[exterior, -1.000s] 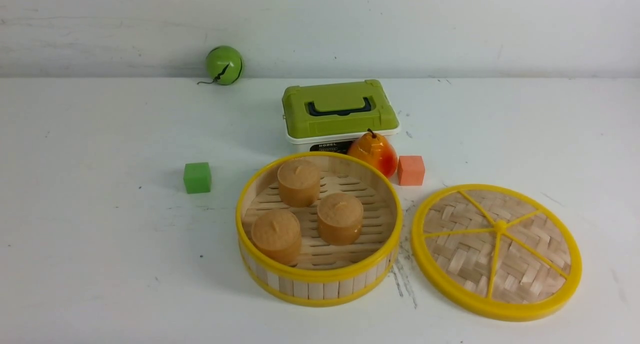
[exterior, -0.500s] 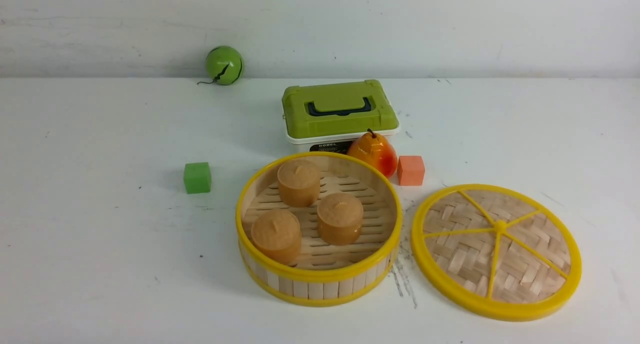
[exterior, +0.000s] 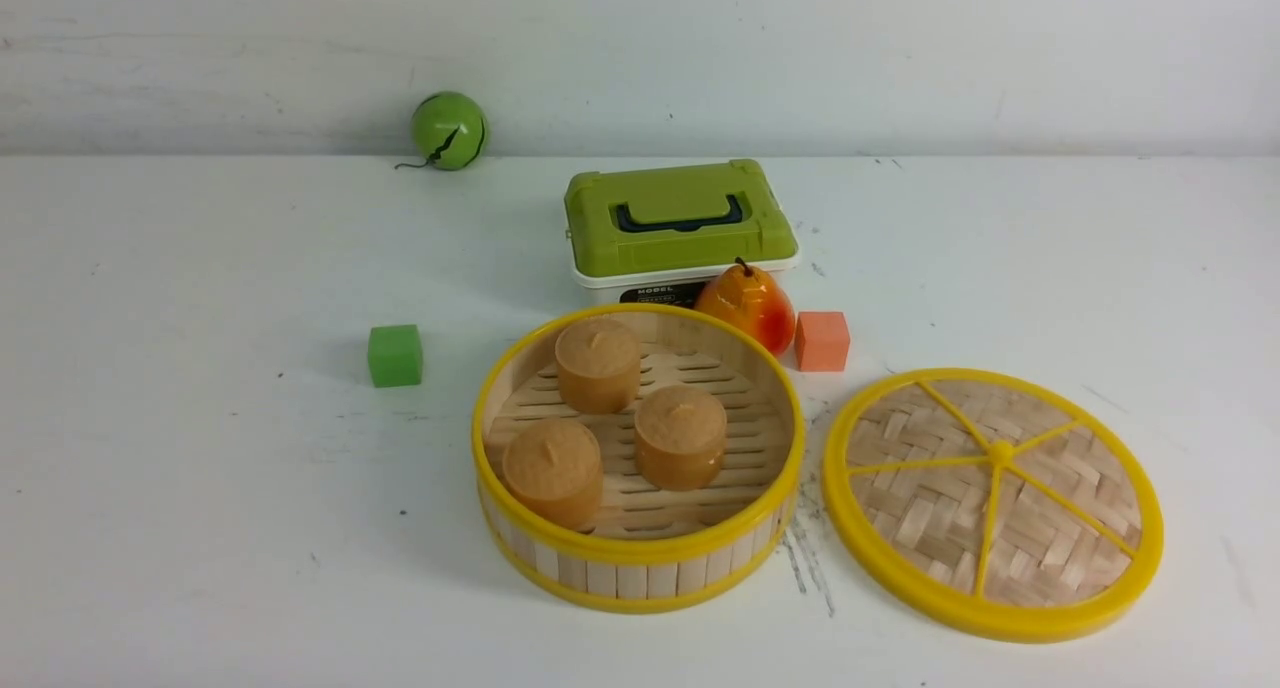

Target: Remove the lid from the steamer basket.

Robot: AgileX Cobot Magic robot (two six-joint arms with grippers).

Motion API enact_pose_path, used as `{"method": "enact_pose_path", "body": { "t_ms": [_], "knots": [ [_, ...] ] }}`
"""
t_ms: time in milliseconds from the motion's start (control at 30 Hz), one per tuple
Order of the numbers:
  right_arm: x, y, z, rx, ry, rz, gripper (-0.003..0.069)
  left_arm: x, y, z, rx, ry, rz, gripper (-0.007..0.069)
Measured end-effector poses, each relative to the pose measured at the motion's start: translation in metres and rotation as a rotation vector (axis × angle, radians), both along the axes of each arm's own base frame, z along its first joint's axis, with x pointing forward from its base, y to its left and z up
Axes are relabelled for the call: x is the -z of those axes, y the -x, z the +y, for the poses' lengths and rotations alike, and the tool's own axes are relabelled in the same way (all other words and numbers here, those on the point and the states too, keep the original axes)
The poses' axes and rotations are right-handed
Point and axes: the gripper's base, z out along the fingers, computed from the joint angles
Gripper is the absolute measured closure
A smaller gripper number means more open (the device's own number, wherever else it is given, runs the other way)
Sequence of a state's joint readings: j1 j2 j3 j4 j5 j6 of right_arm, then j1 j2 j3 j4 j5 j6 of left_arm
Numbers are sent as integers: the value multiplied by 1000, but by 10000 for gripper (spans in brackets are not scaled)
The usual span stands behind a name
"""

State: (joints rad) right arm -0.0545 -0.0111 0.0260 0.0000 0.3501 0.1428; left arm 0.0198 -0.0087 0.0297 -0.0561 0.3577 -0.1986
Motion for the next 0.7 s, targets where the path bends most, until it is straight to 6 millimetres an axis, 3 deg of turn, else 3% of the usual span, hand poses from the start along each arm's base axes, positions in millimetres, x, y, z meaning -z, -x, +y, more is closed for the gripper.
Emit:
{"method": "enact_pose_path", "body": {
  "t_ms": [700],
  "knots": [
    [1,1,0,1,-4,28,671,0,0,0,0,0,0,385]
  ]
}}
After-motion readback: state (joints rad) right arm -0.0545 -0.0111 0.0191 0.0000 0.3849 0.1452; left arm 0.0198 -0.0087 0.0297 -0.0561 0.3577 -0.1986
